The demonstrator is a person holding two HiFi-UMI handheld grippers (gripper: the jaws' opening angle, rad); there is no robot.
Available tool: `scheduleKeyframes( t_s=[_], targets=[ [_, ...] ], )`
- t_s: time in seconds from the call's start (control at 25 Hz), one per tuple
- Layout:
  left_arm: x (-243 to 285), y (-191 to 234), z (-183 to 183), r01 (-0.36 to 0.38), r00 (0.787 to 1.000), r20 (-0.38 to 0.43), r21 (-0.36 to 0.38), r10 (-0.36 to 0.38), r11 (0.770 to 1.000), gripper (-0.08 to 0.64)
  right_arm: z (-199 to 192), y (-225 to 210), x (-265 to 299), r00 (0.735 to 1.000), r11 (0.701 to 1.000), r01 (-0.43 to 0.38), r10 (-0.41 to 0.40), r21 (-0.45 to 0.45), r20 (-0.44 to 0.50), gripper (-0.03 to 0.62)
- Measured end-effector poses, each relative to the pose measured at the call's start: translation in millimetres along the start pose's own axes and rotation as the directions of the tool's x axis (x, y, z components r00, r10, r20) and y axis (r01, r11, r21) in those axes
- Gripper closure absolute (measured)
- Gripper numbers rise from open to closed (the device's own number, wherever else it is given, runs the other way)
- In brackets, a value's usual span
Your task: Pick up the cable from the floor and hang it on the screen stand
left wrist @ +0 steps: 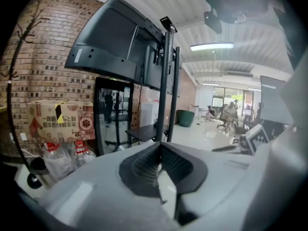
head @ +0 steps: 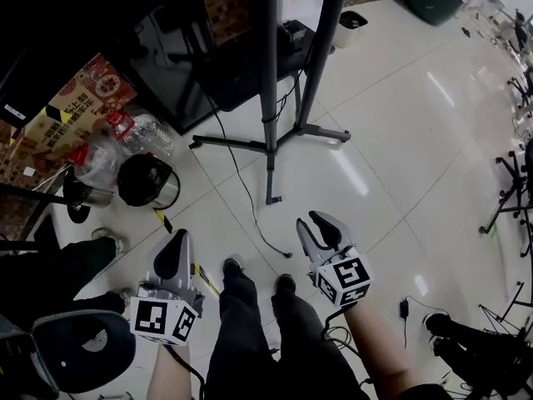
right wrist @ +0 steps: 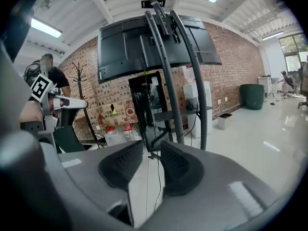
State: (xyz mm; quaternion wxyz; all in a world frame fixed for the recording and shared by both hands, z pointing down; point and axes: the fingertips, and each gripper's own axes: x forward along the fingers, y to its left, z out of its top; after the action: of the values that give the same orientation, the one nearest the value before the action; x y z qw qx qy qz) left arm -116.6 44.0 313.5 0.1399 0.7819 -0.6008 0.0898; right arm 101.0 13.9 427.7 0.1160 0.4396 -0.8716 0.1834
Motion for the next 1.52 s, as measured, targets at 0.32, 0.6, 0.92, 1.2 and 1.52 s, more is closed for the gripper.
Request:
scheduleKeyframes(
  t_s=[0.32,0.6,0.92,1.2,1.52],
  targets=[
    [80,43,-111,0.067,0.997,-0.036,0.011,-0.067,0.998,0.555,-136,-14,106,0.992,0.998,-0.026,0.033,0.058,-0.121,0.462],
    [125,100,-227,0.052,0.995,-0.088,0.026,-0.05,0.998,0.555,-261,-31,183,0.975,0.997,-0.056,0.065,0.046,-0.215,0.462],
    [174,133,-321,0.054,0.995,-0.089,0.036,-0.05,0.998,0.555,-393,-23,244,0.915,0.984,-0.156,0.176,0.084,-0.362,0.442],
    [212,148,-392,0.08,0.992,-0.098,0.038,-0.076,0.996,0.555,-448,-29,293,0.872,0.959,-0.273,0.279,0.074,-0.402,0.431],
    [230,147,-453,0.135,0.981,-0.145,0.043,-0.128,0.99,0.555,-511,-11,314,0.749,0.919,-0.376,0.375,0.116,-0.546,0.43]
  ],
)
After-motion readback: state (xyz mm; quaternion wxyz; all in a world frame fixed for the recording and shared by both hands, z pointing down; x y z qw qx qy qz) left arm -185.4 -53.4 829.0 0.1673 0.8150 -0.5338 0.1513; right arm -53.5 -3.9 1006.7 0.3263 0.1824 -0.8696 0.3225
